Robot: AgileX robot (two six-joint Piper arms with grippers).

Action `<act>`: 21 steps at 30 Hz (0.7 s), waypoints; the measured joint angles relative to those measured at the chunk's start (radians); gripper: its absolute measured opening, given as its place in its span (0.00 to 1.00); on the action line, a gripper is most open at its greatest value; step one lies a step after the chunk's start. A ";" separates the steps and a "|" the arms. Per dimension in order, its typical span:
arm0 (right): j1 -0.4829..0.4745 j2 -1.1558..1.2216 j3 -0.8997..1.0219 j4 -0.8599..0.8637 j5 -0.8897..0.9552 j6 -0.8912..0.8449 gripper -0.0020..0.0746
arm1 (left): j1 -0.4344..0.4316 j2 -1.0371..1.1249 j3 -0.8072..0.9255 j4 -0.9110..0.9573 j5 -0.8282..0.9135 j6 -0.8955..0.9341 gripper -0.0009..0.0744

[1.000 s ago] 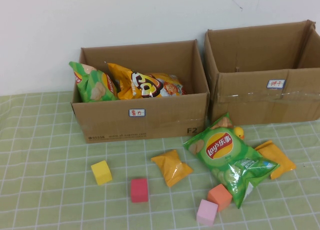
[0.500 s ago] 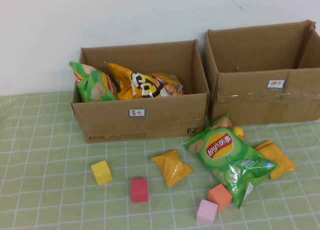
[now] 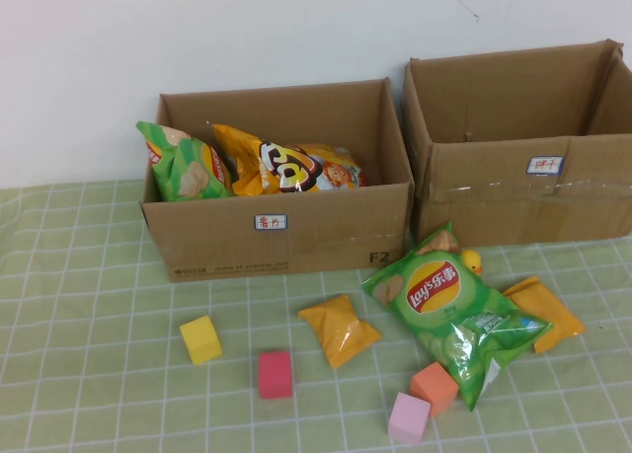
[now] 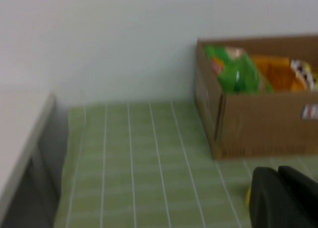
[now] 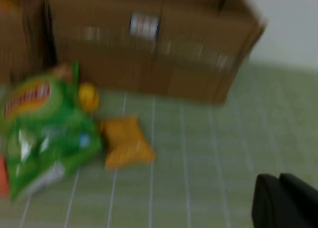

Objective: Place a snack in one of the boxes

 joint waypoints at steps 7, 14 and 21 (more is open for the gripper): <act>0.000 0.164 0.000 0.003 0.053 -0.004 0.02 | 0.000 0.107 0.014 -0.099 0.148 0.052 0.01; 0.000 0.187 0.000 0.073 -0.010 -0.010 0.02 | 0.000 0.301 -0.044 -0.363 0.186 0.293 0.01; 0.000 0.187 0.008 0.084 -0.044 -0.012 0.02 | 0.000 0.543 -0.177 -0.683 0.216 0.644 0.01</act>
